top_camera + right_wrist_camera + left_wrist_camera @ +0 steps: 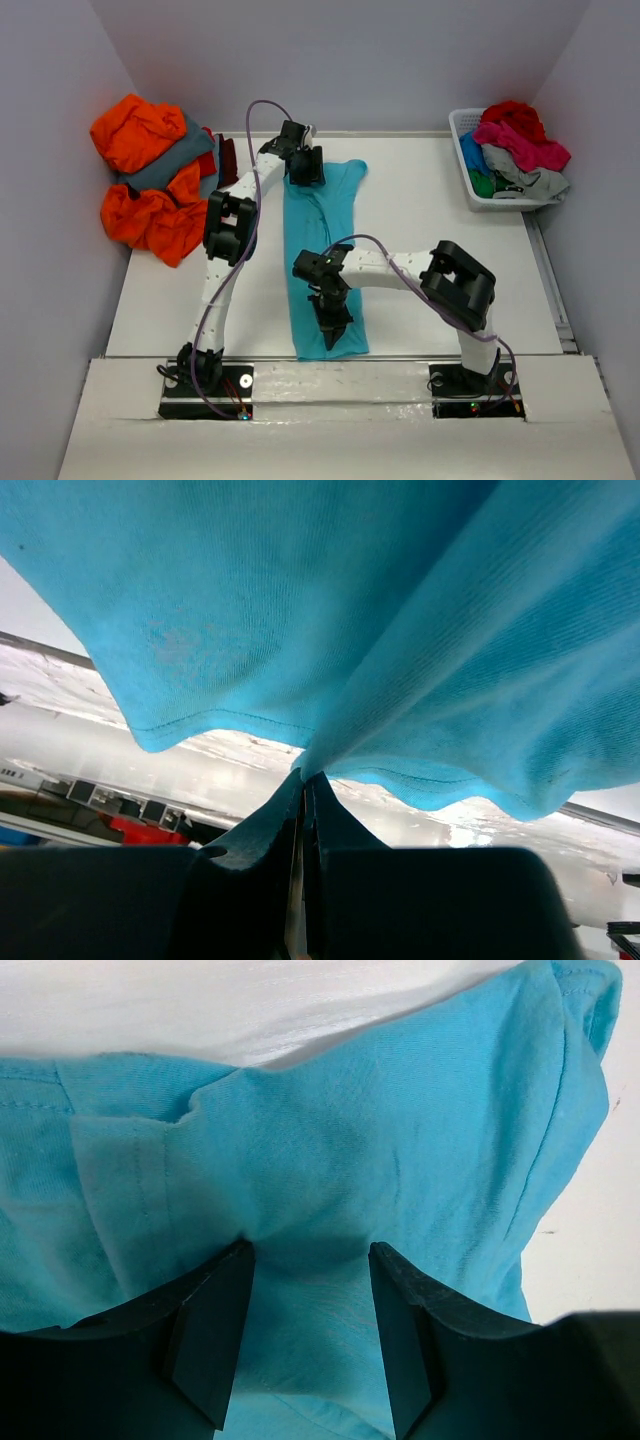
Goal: Fold and stack the t-shirts
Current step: Rotate the rectangle-folded T-shirt at the center of the board.
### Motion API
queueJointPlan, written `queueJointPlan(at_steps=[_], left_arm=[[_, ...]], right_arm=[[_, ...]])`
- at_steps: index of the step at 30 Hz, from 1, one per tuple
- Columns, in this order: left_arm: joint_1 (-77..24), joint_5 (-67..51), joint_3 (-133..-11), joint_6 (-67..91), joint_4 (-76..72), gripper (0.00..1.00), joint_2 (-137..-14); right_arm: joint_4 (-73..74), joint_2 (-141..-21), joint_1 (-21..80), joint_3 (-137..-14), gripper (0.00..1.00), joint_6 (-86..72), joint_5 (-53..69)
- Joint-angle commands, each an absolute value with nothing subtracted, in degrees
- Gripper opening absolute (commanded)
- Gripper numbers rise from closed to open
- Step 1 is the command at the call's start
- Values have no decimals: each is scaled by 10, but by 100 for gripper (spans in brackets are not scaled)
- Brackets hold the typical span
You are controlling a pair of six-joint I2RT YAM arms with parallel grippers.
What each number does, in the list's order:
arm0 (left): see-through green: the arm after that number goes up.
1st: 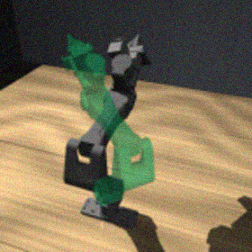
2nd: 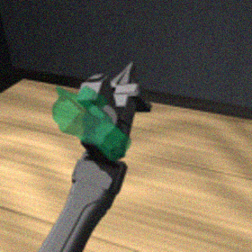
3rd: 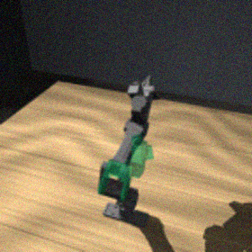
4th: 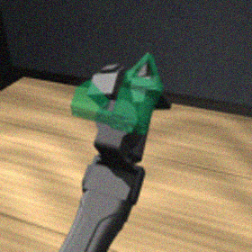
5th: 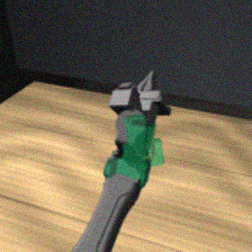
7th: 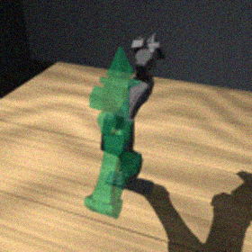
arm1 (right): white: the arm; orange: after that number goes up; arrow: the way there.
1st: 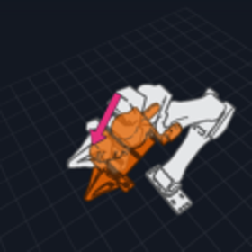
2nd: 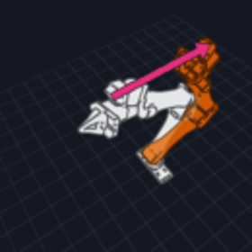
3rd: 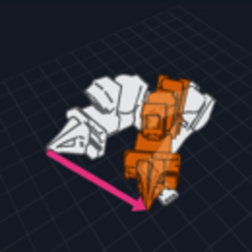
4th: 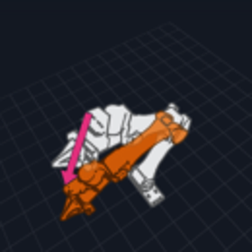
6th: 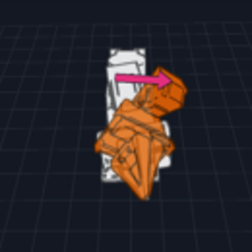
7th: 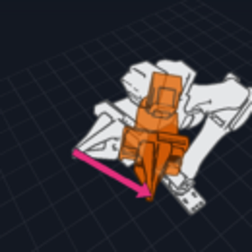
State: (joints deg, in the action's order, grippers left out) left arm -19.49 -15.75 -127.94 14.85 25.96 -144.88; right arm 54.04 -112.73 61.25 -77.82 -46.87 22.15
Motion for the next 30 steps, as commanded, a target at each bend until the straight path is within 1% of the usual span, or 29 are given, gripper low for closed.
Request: queueJointPlan(at_steps=[1, 9, 11, 12, 13, 15, 16, 17, 19, 23, 25, 28, 30], left_arm=[[-192, -139, -1280, 137, 303, 63, -1441], [-186, -142, -1281, 137, 303, 63, -1440], [-186, -144, -1280, 136, 303, 63, -1439], [-186, -144, -1280, 136, 303, 63, -1439], [-186, -146, -1279, 135, 303, 63, -1438], [-186, -151, -1276, 134, 300, 64, -1434], [-186, -151, -1275, 134, 299, 64, -1434], [-186, -153, -1274, 134, 299, 64, -1434], [-186, -153, -1274, 134, 297, 65, -1432], [-186, -158, -1273, 132, 295, 65, -1427], [-186, -157, -1268, 130, 291, 65, -1419], [-186, -152, -1259, 129, 287, 66, -1408], [-186, -151, -1258, 127, 287, 67, -1405]], right_arm=[[562, -1105, 635, -786, 7, -468, 240], [572, -1118, 640, -794, 7, -464, 242], [576, -1121, 640, -802, 9, -462, 234], [580, -1122, 640, -809, 15, -463, 223], [585, -1123, 640, -815, 31, -462, 212], [603, -1121, 640, -840, 48, -461, 162], [606, -1116, 640, -848, 64, -462, 149], [610, -1114, 640, -865, 71, -462, 130], [613, -1111, 640, -881, 80, -461, 120], [631, -1111, 640, -917, 81, -470, 86], [645, -1101, 633, -929, 81, -485, 44], [640, -1079, 602, -921, 81, -508, 13], [612, -1058, 557, -897, 81, -512, 14]])
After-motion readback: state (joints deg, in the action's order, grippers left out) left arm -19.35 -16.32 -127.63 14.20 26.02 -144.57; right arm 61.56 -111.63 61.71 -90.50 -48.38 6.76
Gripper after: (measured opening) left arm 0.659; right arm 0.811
